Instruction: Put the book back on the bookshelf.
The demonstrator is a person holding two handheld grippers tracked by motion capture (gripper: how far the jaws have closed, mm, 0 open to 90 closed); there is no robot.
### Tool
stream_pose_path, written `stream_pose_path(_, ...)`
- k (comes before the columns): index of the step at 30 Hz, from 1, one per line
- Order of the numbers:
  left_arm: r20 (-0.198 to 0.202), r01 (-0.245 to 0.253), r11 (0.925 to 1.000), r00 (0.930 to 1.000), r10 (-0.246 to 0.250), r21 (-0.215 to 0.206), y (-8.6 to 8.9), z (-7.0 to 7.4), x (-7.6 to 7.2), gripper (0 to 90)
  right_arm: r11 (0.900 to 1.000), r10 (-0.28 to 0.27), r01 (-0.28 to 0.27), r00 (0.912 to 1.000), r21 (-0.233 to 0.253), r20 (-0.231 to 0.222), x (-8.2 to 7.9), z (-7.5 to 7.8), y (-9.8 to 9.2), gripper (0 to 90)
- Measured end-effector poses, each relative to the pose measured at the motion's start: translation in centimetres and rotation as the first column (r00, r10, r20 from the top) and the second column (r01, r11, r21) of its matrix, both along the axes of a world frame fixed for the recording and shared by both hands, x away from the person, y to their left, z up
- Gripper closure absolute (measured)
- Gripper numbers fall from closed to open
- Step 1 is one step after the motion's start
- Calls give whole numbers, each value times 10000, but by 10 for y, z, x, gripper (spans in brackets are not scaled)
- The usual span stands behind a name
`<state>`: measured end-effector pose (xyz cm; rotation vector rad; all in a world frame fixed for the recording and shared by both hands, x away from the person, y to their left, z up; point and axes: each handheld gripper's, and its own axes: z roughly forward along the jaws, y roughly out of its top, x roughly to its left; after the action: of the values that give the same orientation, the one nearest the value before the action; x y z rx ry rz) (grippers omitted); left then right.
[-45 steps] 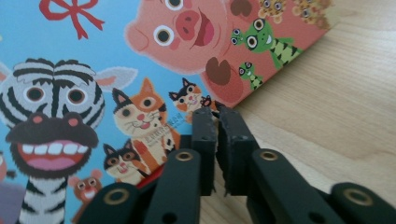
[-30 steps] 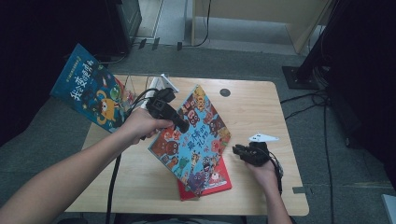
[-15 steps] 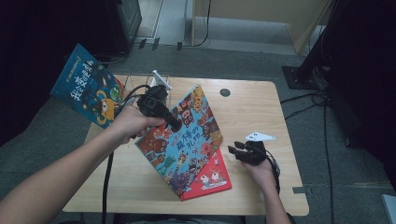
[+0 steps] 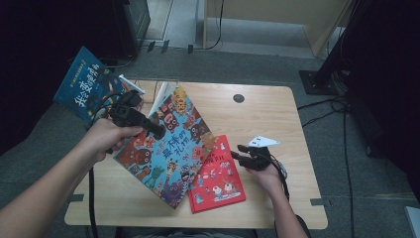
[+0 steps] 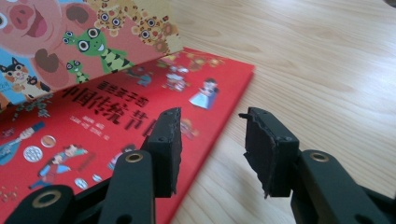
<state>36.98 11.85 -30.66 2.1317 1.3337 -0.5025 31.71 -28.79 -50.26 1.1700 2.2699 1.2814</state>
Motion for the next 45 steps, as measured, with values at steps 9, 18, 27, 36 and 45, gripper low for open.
stream_pose_path(9,23,-945,9955,9955,945,40,47,-1,-18,803,9964,828,-830,9965,-154,-141,12,-2,22,556)
stream_pose_path(18,160,-1686,9856,9856,1684,132,87,6,-31,801,9884,1414,-1428,9895,-509,-290,16,-8,40,508)
stream_pose_path(27,213,-2136,9768,9768,2132,154,114,8,-40,801,9826,1655,-1665,9860,-818,-194,14,-10,45,505)
stream_pose_path(36,70,-2607,9654,9654,2606,97,141,5,-48,802,9818,1665,-1672,9859,-900,-150,13,-10,46,509)
stream_pose_path(45,195,-3162,9482,9487,3157,300,168,11,-51,803,9814,1671,-1672,9859,-941,-89,13,-10,46,508)
